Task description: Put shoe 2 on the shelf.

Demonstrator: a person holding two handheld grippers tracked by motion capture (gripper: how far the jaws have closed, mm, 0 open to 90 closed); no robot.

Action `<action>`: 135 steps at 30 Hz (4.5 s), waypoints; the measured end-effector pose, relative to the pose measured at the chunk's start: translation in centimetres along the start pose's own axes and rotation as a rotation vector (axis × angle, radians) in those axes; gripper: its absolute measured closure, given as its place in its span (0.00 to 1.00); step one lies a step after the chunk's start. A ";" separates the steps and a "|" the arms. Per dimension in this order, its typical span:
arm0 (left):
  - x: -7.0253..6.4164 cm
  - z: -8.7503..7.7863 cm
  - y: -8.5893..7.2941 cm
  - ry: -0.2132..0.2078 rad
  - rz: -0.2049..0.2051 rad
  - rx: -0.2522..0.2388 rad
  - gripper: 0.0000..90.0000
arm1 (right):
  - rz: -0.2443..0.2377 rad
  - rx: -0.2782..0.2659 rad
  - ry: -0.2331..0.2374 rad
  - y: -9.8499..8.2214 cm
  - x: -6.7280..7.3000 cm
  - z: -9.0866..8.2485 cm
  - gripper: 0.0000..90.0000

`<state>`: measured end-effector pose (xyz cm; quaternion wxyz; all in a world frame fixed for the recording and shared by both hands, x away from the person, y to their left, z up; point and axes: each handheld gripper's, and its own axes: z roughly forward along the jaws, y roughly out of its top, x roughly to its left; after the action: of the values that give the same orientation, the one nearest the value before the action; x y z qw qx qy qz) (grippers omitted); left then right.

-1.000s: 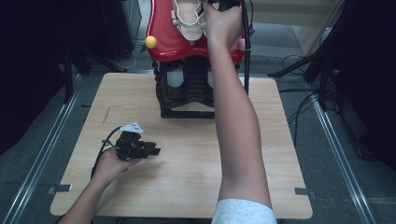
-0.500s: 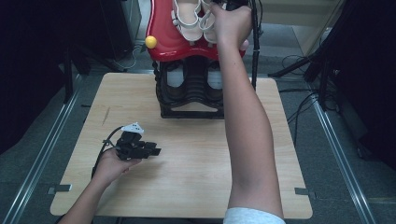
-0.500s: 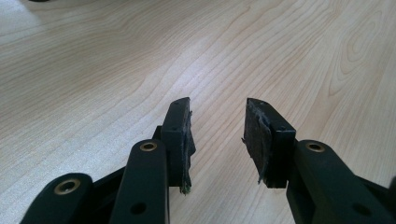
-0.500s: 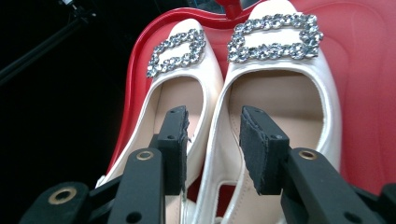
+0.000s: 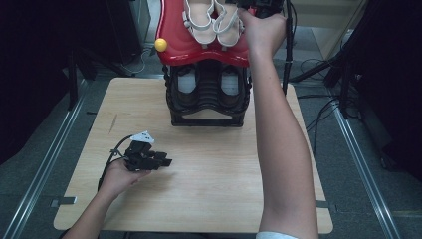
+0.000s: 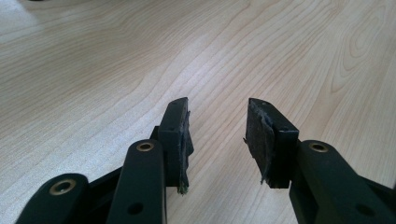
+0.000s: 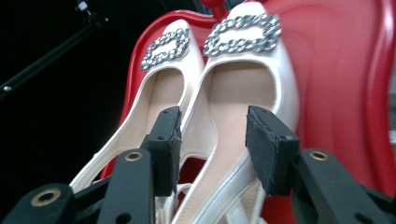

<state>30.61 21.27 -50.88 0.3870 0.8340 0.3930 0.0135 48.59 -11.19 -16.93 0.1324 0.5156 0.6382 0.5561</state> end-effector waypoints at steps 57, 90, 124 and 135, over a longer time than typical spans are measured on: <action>-0.1 0.0 -0.3 -0.015 0.002 -0.048 0.42 | 0.013 0.014 -0.061 -7.0 -12.2 -6.0 0.48; -0.2 -0.1 -0.4 0.004 0.004 -0.063 0.42 | 0.036 0.148 -0.009 -19.0 -16.3 -5.2 0.48; -0.1 0.2 -0.4 0.007 0.002 -0.053 0.41 | -0.013 0.231 0.028 -29.6 -16.8 -4.7 0.48; -0.1 0.2 -0.3 0.002 0.004 -0.057 0.40 | -0.011 0.251 0.075 -31.9 -15.9 -4.0 0.48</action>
<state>30.36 21.19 -51.20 0.4101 0.8235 0.3911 0.0262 36.23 -21.45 -49.00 0.0456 0.5035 0.7102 0.4900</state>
